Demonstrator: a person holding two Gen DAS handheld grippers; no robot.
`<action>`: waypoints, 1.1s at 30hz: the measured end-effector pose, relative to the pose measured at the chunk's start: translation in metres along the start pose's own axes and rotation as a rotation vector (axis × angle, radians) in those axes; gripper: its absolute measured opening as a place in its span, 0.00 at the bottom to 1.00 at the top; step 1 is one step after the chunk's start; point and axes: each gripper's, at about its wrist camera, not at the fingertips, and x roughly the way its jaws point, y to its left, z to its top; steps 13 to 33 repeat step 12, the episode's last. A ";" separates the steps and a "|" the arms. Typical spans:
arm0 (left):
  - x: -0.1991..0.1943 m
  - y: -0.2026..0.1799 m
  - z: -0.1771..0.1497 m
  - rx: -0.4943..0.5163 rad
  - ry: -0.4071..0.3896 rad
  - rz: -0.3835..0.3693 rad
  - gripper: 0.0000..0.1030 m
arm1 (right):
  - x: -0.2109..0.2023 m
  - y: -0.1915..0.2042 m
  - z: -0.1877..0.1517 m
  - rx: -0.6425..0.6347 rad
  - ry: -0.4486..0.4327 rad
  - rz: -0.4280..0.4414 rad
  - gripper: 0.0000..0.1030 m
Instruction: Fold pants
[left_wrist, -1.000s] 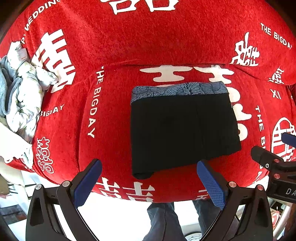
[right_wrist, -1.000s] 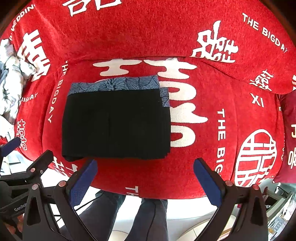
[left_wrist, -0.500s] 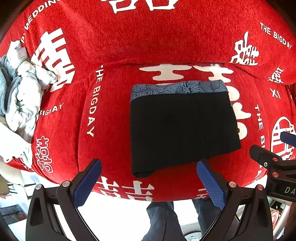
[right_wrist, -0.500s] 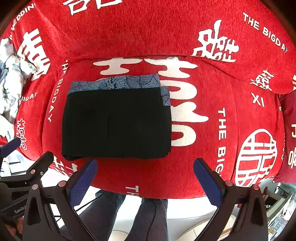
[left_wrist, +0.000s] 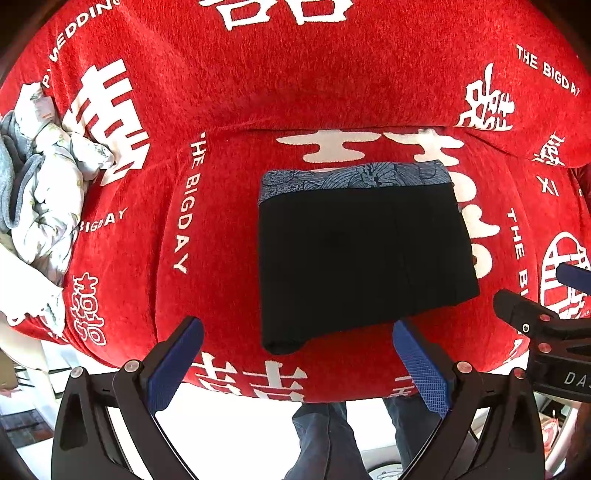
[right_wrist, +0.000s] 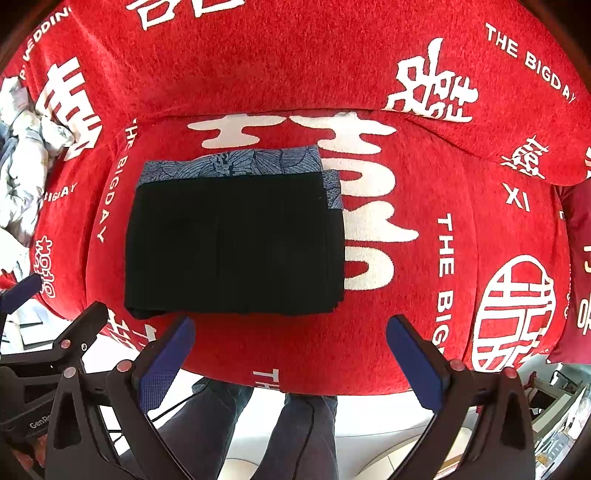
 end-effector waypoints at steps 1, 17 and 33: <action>0.000 0.000 0.000 -0.001 0.000 0.002 1.00 | 0.000 0.000 0.000 0.000 0.001 0.000 1.00; -0.003 0.000 -0.001 -0.010 -0.021 -0.029 1.00 | 0.001 -0.004 -0.002 0.011 0.004 -0.001 1.00; -0.003 0.000 -0.001 -0.010 -0.021 -0.029 1.00 | 0.001 -0.004 -0.002 0.011 0.004 -0.001 1.00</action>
